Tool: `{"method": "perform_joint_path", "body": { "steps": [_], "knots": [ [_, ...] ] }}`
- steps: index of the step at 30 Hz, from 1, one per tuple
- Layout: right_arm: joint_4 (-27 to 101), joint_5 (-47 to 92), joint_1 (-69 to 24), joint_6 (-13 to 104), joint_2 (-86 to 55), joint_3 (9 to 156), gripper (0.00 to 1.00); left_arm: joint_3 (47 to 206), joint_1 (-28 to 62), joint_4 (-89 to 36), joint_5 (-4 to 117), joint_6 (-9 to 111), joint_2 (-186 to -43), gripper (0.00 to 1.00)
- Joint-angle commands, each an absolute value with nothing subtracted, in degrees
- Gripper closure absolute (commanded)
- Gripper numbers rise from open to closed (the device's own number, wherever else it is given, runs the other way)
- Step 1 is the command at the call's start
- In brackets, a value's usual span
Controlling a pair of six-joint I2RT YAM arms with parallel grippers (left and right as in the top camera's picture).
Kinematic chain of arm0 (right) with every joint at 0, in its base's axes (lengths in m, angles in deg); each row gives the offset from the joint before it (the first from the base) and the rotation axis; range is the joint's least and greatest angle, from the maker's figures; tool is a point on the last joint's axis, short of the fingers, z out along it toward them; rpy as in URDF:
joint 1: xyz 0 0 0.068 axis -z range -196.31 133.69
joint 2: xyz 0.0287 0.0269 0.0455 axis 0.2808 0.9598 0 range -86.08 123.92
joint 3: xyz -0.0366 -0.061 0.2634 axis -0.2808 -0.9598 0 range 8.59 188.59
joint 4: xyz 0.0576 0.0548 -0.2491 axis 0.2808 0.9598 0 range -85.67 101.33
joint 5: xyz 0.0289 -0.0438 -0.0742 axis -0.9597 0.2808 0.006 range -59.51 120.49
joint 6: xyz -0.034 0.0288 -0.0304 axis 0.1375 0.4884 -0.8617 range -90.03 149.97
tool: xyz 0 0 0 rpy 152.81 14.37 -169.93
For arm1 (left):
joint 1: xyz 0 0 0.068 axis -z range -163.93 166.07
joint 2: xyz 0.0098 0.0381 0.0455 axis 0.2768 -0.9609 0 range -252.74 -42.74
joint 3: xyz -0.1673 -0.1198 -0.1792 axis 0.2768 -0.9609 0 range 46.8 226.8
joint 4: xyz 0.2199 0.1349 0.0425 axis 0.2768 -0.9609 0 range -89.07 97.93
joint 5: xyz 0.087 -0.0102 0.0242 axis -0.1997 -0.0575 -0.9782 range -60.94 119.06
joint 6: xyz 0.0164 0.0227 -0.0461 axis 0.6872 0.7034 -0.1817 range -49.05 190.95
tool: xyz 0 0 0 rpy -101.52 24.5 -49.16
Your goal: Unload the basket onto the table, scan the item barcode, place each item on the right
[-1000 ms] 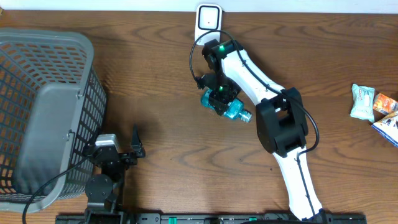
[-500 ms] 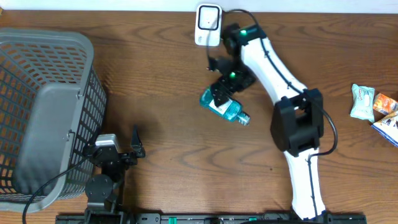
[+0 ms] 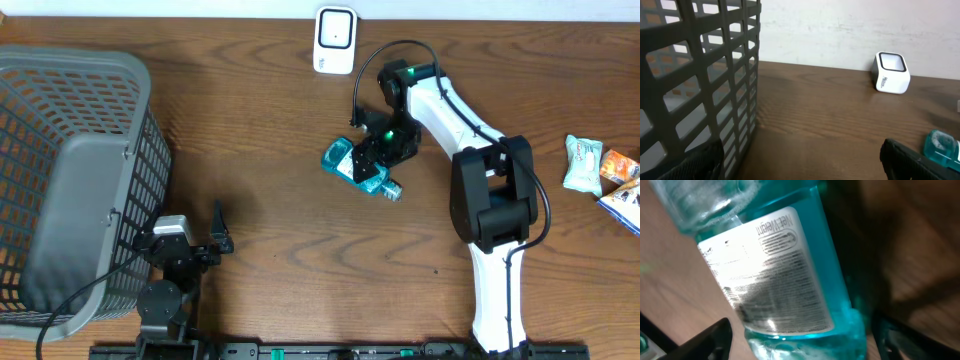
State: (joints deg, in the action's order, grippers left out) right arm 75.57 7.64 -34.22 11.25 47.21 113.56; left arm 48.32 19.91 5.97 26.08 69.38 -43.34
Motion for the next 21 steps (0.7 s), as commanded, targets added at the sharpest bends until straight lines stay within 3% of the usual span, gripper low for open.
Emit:
{"method": "perform_joint_path", "body": {
  "steps": [1, 12, 18, 21],
  "knots": [
    [74.3, 7.0, -35.1, 9.1, 49.3, 108.6, 0.25, 47.0, 19.6, 4.1, 25.2, 68.9, -43.0, 0.00],
    [70.5, 9.8, -35.1, 8.8, 49.3, 105.0, 0.71, 47.0, 19.6, 4.1, 25.1, 68.9, -43.0, 0.00],
    [70.3, 18.3, -35.5, 18.6, 49.2, 108.5, 0.85, 47.0, 19.6, 4.1, 25.1, 68.9, -43.0, 0.00],
    [70.8, 23.3, -36.5, 23.1, 49.2, 112.0, 0.87, 47.0, 19.6, 4.1, 25.1, 68.9, -43.0, 0.00]
  ]
}}
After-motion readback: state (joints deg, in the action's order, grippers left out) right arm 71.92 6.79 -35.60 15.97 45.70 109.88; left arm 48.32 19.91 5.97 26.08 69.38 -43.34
